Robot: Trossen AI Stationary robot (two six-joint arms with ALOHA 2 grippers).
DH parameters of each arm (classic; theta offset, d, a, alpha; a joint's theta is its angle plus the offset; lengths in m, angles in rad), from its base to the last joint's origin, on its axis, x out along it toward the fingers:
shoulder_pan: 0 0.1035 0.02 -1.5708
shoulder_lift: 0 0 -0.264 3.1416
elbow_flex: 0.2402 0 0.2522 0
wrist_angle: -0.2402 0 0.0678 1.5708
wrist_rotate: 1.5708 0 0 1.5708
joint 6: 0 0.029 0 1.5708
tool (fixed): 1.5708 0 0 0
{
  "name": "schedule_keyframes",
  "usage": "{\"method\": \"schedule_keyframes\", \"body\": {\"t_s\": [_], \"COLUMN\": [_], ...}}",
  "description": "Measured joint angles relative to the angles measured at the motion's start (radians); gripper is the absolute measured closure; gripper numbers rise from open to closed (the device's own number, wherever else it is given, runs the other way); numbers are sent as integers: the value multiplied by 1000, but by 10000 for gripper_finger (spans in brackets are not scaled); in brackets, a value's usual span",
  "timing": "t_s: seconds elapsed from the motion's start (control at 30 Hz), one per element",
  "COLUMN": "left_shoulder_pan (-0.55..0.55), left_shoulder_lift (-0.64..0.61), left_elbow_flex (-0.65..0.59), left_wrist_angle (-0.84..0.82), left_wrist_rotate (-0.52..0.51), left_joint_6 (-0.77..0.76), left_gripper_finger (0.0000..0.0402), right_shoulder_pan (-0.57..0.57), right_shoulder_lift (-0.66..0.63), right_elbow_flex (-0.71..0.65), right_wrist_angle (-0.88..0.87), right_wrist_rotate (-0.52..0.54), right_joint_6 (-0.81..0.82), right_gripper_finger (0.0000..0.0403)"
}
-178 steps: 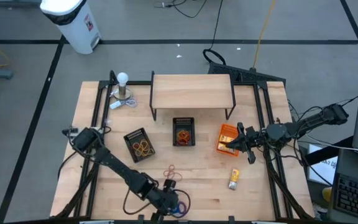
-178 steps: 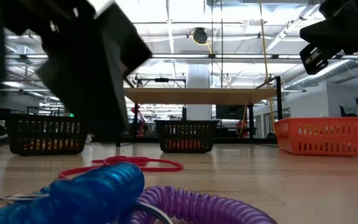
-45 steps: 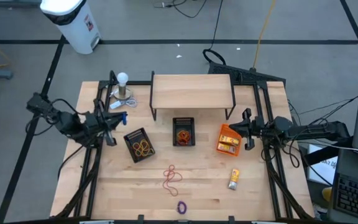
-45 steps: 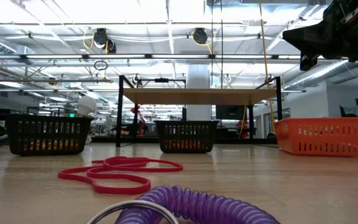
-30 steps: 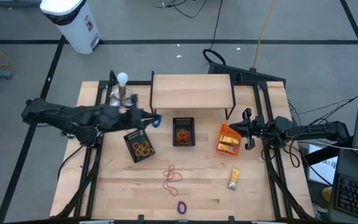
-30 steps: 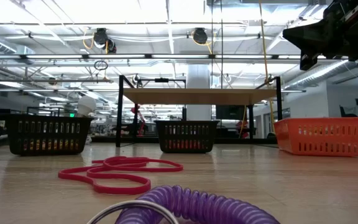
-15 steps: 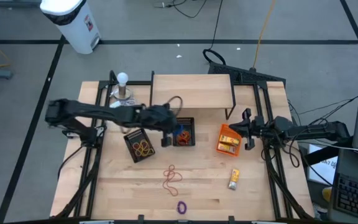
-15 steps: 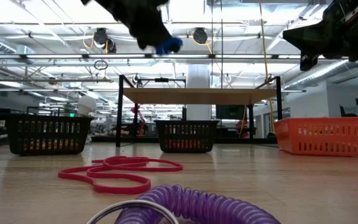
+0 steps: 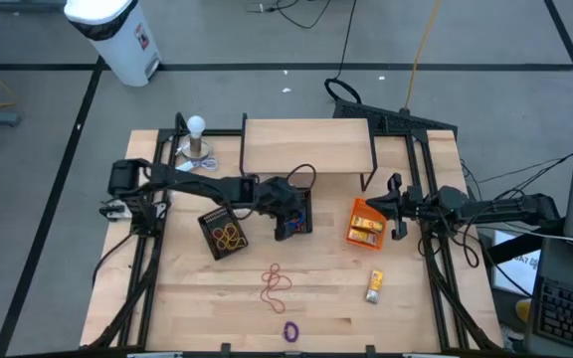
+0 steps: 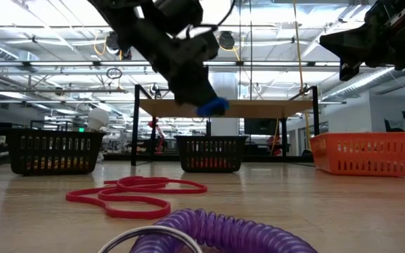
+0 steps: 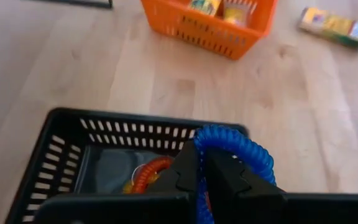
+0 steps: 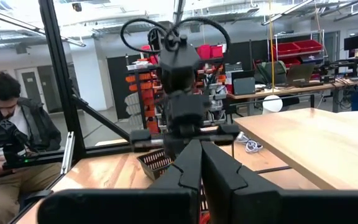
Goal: Pick & Place Office Desk Supplies
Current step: Put the blue spring keychain into the right black basket
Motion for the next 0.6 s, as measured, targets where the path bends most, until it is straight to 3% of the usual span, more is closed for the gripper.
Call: {"method": "schedule_keyframes", "body": {"t_s": [0.3, 0.6], "left_shoulder_pan": [1, 15], "left_shoulder_lift": [53, 11], "left_elbow_flex": [0, 0], "left_wrist_angle": [8, -1], "left_wrist_rotate": [0, -4], "left_joint_6": [22, 25], "left_gripper_finger": [374, 228], "right_shoulder_pan": [0, 0], "right_shoulder_lift": [2, 2], "right_elbow_flex": [0, 0], "right_wrist_angle": [-2, -5], "right_wrist_rotate": [0, 0], "right_joint_6": [0, 0], "right_gripper_finger": [403, 403]}}
